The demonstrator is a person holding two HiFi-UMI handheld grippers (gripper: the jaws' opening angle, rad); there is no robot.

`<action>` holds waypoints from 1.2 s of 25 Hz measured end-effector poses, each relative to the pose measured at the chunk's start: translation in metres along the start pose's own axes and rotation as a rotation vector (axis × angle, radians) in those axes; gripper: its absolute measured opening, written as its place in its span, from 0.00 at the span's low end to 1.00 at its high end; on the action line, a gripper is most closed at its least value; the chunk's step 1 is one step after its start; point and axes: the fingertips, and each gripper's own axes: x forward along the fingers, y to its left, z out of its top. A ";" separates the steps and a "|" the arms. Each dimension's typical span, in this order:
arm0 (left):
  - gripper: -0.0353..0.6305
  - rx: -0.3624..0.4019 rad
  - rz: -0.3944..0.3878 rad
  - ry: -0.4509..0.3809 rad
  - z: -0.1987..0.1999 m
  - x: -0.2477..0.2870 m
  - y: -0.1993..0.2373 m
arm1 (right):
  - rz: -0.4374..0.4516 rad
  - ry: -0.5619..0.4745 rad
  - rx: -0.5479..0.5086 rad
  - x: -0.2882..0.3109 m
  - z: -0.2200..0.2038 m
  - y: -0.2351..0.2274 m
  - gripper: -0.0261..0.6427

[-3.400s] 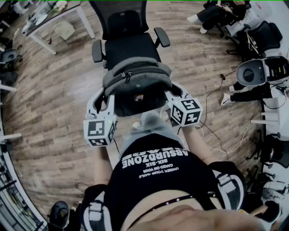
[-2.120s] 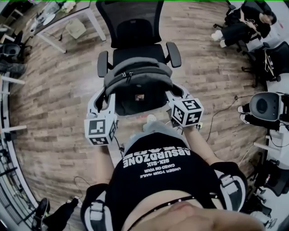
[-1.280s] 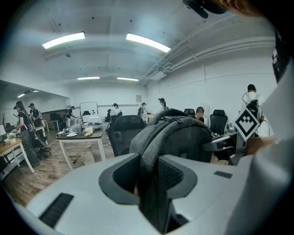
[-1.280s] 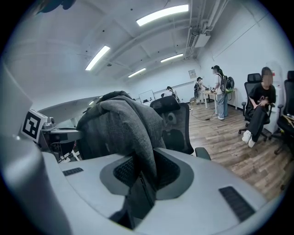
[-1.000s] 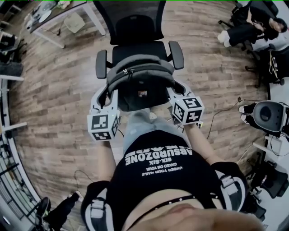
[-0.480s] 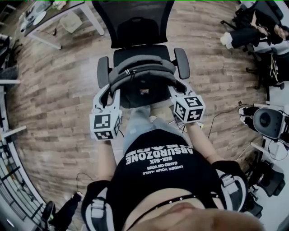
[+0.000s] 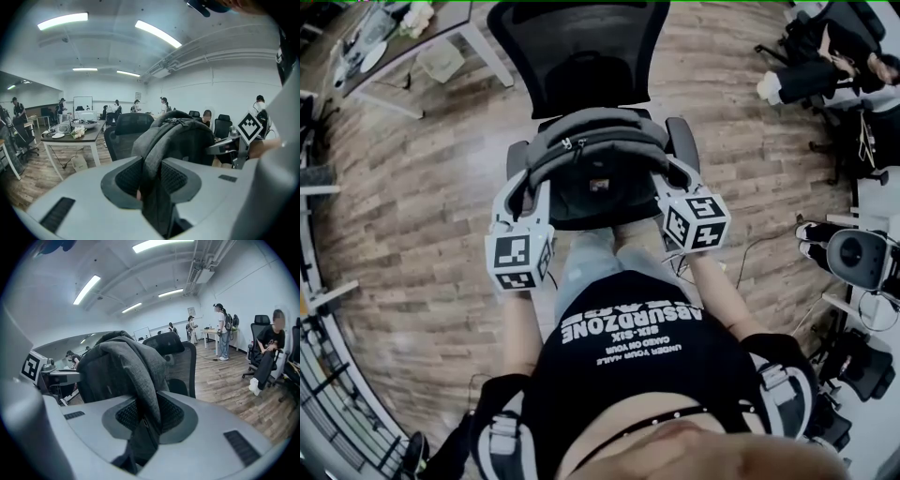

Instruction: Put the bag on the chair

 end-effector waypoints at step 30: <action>0.22 0.048 0.044 -0.184 0.109 0.089 0.081 | 0.015 -0.184 -0.045 0.101 0.125 -0.014 0.17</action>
